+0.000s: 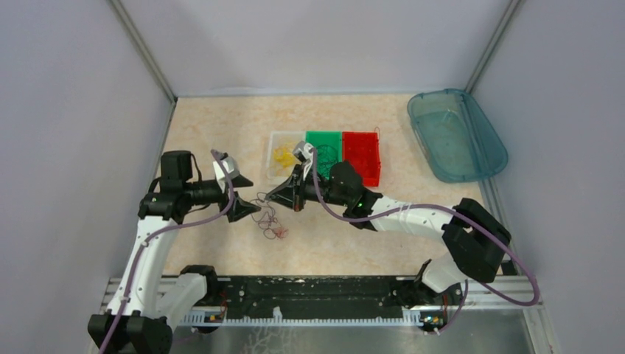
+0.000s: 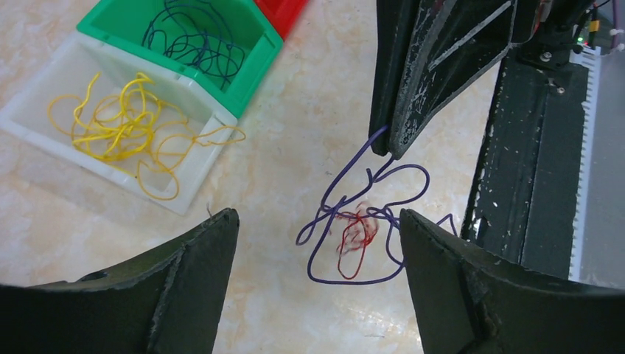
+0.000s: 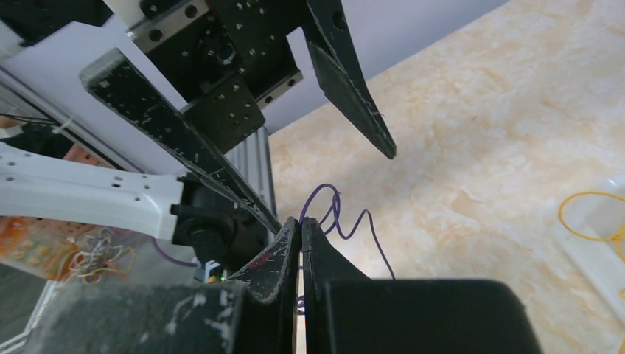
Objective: Untangle the cables
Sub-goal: Untie the cable.
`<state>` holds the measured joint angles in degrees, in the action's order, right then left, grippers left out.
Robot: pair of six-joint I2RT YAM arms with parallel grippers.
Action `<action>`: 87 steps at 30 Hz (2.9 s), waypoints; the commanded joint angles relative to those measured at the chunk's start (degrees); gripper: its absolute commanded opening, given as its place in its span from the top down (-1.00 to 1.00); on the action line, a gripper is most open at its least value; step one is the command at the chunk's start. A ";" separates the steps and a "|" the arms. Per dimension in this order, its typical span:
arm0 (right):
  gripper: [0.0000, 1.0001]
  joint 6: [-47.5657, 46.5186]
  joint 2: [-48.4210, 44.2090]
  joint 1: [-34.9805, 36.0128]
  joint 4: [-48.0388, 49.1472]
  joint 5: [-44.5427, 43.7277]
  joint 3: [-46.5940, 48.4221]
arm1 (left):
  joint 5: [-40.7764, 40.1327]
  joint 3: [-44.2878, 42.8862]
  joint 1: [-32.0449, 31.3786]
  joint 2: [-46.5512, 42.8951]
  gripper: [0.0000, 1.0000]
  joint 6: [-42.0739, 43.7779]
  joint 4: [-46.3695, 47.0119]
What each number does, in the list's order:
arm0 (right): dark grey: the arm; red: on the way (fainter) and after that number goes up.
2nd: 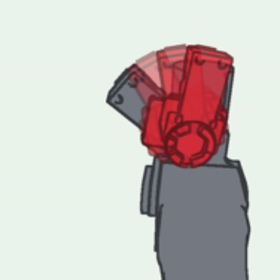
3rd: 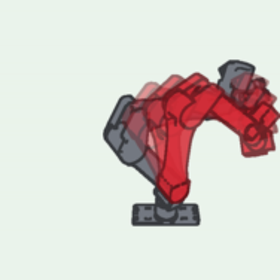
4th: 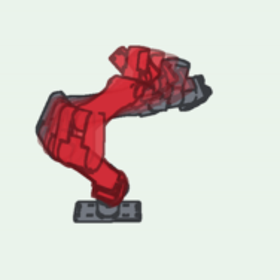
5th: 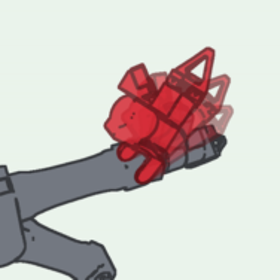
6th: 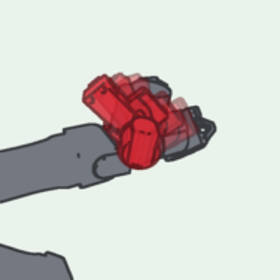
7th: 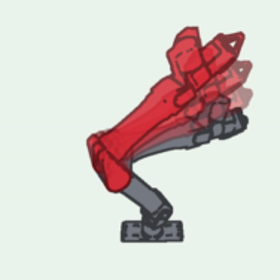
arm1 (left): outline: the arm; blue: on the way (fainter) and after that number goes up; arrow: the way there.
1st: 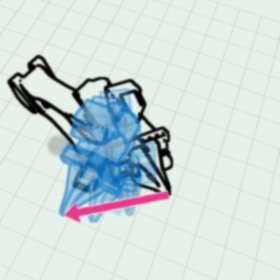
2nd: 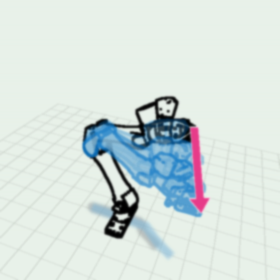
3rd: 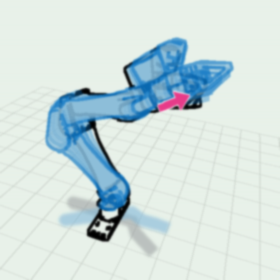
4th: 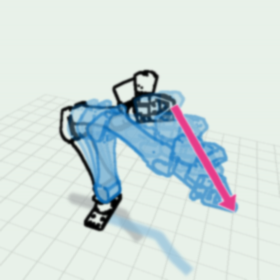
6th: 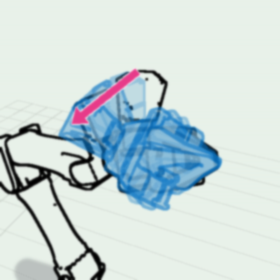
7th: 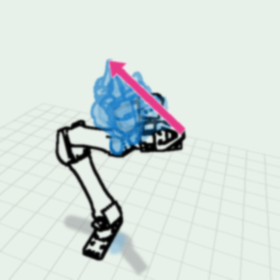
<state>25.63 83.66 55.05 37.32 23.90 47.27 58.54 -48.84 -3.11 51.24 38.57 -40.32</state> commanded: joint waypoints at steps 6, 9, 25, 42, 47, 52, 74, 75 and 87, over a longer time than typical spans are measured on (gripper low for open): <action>1.00 6.65 -0.94 0.06 10.67 6.78 1.78 | 8.54 -1.67 -1.36 -0.55 -0.51 5.11 -3.37; 1.00 7.04 -0.71 0.06 10.56 7.76 2.17 | 9.74 -2.25 -1.48 -0.68 -0.36 5.49 -3.37; -0.02 7.25 -2.42 -0.46 10.87 5.16 2.27 | 9.59 -8.81 -2.42 -0.53 1.00 12.62 -13.64; -0.98 -0.57 -0.68 -1.47 31.20 10.40 -11.77 | 15.22 -17.46 -2.86 -2.96 1.00 -15.48 4.56; -0.89 -2.22 3.72 0.79 29.25 11.25 -7.67 | 15.99 -19.73 -2.87 -3.05 1.00 -20.58 7.06; -0.78 -1.68 6.03 0.97 32.16 8.32 -7.13 | 16.47 -22.72 -2.87 -2.89 1.00 -23.27 7.93; 0.81 -0.79 6.34 0.94 29.11 2.05 -12.54 | 2.29 -25.04 -2.86 -5.58 1.00 -31.42 29.05; 0.81 -0.64 6.72 0.94 29.57 1.68 -13.48 | 0.56 -25.94 -2.91 -5.19 1.00 -31.38 30.07; 1.00 2.50 12.53 0.94 36.15 -2.36 -23.58 | -14.04 -36.83 -2.86 0.12 1.00 -25.27 38.59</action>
<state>26.89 93.67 55.70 67.42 23.35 26.17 51.27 -81.76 -5.76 49.78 10.41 -6.90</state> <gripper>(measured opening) 0.060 0.014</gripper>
